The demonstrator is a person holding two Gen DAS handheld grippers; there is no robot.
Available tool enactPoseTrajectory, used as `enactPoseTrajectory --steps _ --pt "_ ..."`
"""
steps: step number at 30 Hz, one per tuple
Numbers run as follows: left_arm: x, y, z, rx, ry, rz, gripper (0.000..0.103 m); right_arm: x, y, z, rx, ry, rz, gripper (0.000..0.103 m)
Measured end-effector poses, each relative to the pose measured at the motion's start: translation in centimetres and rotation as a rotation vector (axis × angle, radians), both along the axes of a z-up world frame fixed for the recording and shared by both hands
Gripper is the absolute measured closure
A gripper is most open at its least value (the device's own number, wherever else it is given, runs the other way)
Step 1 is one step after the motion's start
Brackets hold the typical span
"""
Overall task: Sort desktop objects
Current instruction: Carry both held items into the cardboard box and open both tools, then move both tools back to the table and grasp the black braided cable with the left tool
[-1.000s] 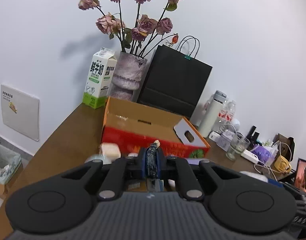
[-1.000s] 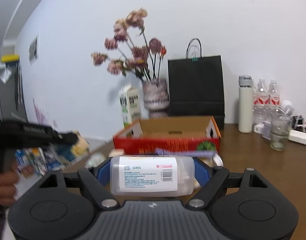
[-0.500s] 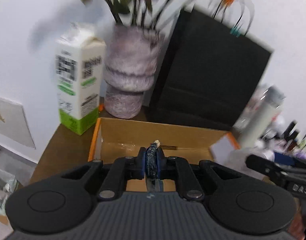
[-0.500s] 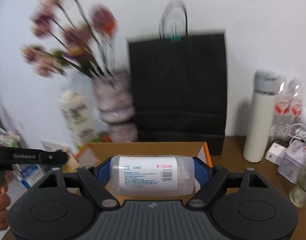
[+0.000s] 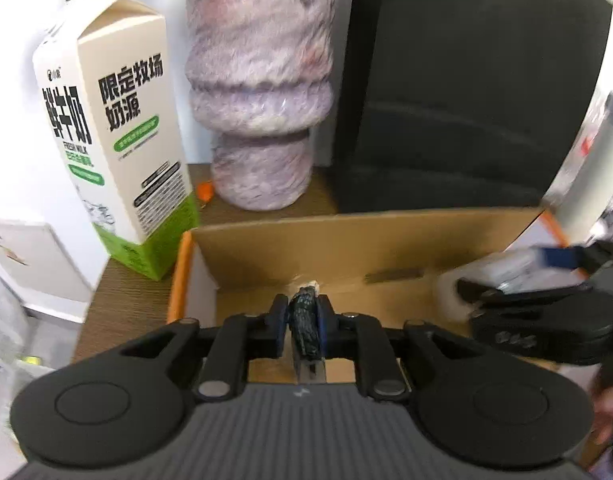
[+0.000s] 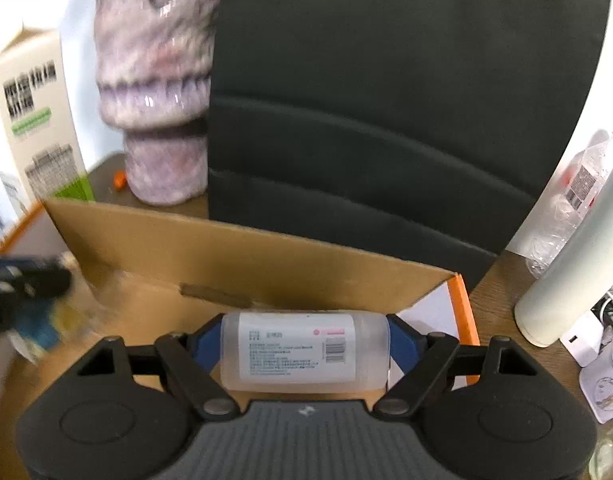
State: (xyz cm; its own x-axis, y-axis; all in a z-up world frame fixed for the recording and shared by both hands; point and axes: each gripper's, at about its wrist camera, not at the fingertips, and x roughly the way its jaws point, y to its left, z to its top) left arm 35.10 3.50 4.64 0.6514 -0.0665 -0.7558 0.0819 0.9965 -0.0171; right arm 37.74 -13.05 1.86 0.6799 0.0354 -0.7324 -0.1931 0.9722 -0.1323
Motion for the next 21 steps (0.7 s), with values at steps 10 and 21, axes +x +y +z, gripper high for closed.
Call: enactPoseTrajectory --steps 10,21 --pt "-1.8 0.7 1.8 0.019 -0.035 0.012 0.020 -2.0 -1.4 1.3 -0.039 0.022 0.002 0.016" --pt "-11.7 1.1 7.4 0.045 -0.162 0.026 0.002 -9.9 -4.6 8.0 0.152 -0.047 0.031 0.011"
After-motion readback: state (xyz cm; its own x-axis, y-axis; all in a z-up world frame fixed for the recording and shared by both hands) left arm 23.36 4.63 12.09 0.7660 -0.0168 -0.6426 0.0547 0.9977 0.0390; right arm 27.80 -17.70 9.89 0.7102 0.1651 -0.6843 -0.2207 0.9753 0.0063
